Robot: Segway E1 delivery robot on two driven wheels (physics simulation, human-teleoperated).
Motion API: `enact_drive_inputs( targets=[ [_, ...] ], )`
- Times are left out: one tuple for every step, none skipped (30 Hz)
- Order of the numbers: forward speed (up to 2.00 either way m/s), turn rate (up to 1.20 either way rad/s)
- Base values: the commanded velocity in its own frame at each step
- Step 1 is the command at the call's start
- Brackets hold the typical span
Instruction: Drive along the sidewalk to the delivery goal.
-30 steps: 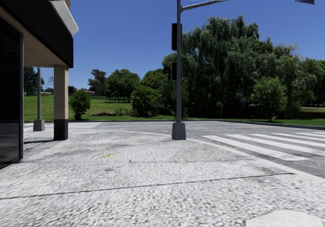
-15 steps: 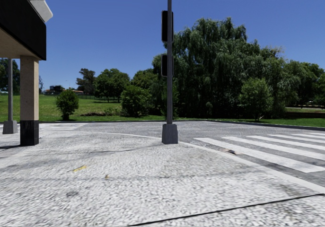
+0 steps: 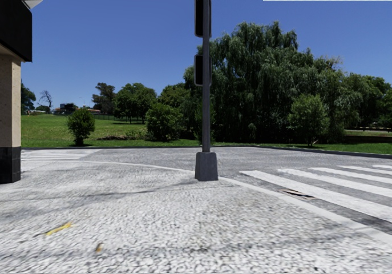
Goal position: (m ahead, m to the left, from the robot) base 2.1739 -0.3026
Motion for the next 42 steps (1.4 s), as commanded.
enact_drive_inputs(
  targets=[
    [1.42, 0.0],
    [1.42, 0.0],
    [1.42, 0.0],
    [1.42, 0.0],
    [1.42, 0.0],
    [1.42, 0.0],
    [1.42, 0.0],
    [1.42, 0.0],
    [1.42, 0.0],
    [1.42, 0.0],
    [1.42, 0.0],
    [1.42, 0.0],
    [1.42, 0.0],
    [1.42, 0.0],
    [1.42, 0.0],
    [1.42, 0.0],
    [1.42, 0.0],
    [1.42, 0.0],
    [1.42, 0.0],
    [1.42, 0.0],
    [1.42, 0.0],
    [1.42, 0.0],
    [1.42, 0.0],
    [1.41, 0.0],
    [1.39, 0.0],
    [1.39, 0.0],
    [1.36, 0.0],
    [1.34, 0.0],
    [1.33, 0.0],
    [1.33, 0.0],
    [1.31, 0.0],
    [1.29, 0.0],
    [1.26, 0.0],
    [1.21, 0.0],
    [1.21, 0.0],
    [1.18, 0.0],
    [1.16, 0.0],
    [1.15, 0.0],
    [1.15, 0.0],
    [1.14, 0.0],
    [1.12, 0.0],
    [1.1, 0.0]
  ],
)
